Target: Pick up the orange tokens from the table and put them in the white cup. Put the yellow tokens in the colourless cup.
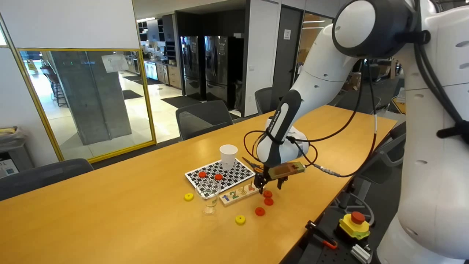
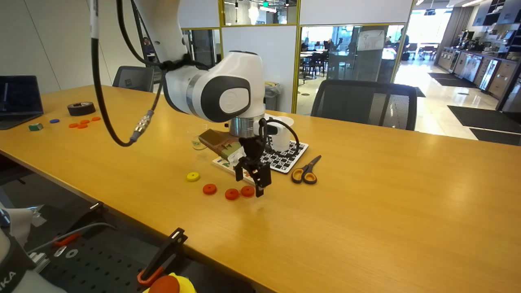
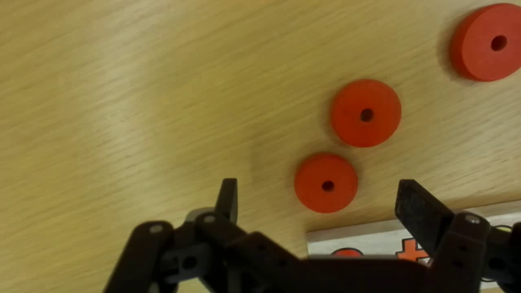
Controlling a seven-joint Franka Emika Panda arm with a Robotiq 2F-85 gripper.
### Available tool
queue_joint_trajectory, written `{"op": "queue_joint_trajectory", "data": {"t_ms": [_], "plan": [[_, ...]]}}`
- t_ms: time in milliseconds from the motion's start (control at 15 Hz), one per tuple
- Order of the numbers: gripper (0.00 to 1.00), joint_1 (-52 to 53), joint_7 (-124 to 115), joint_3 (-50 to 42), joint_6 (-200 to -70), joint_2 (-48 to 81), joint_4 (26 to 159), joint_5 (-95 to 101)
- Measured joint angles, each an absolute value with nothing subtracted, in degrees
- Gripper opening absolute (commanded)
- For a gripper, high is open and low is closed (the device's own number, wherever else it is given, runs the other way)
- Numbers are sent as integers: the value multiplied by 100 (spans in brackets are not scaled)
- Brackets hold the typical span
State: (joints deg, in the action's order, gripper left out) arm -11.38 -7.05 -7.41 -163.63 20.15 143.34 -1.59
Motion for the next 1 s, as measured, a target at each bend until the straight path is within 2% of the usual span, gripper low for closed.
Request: {"op": "queue_joint_trajectory", "data": {"t_ms": [1000], "plan": [[100,-1547,-128,-324,-16480,2235,14217,-1048]]}}
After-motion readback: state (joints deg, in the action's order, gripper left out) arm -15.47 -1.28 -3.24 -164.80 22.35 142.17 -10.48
